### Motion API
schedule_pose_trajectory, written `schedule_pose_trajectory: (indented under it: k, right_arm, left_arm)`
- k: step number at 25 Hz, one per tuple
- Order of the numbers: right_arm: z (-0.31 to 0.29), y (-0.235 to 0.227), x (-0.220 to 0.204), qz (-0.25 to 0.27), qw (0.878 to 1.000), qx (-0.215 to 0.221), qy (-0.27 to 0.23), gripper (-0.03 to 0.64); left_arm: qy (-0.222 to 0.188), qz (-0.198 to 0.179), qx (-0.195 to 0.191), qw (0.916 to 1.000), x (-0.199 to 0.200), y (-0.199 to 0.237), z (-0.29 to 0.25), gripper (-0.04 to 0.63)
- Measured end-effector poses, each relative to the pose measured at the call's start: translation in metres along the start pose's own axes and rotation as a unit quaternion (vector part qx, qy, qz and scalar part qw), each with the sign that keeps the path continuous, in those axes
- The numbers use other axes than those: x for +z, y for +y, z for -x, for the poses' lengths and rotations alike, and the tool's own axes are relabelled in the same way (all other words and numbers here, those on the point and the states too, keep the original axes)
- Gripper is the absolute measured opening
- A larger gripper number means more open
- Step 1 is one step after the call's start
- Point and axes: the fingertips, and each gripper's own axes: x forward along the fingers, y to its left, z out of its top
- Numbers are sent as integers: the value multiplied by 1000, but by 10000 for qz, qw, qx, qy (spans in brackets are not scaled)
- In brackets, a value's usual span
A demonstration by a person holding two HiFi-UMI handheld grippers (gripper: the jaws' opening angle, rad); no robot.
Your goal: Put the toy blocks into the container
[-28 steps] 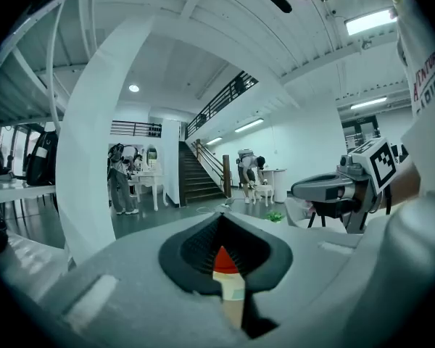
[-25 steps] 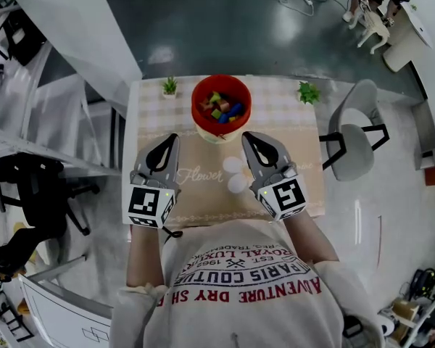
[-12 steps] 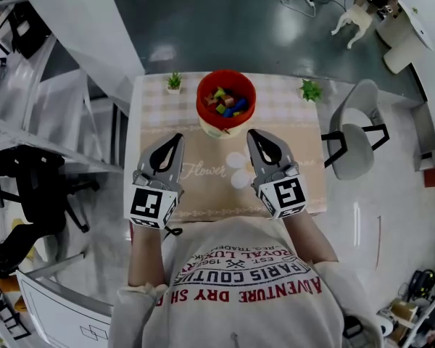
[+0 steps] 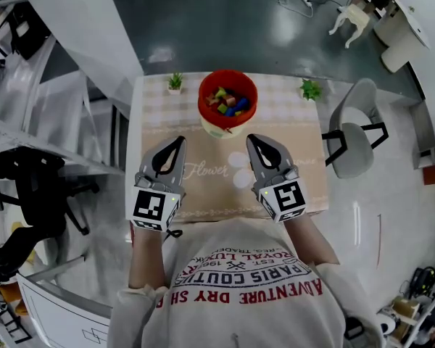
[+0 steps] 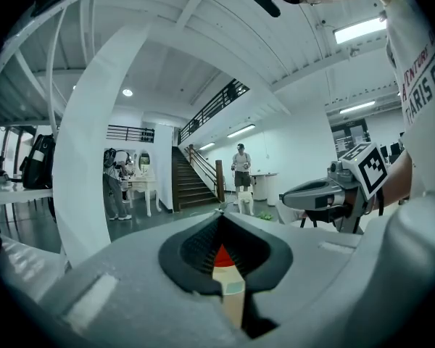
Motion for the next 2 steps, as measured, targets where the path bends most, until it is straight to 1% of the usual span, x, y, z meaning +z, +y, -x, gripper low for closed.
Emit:
schedule_pose_trajectory:
  k: [2]
  right_arm:
    - [-1, -2, 0, -3, 10000, -88, 12, 2]
  left_arm:
    - [25, 4, 18, 10000, -1, 2, 0, 6]
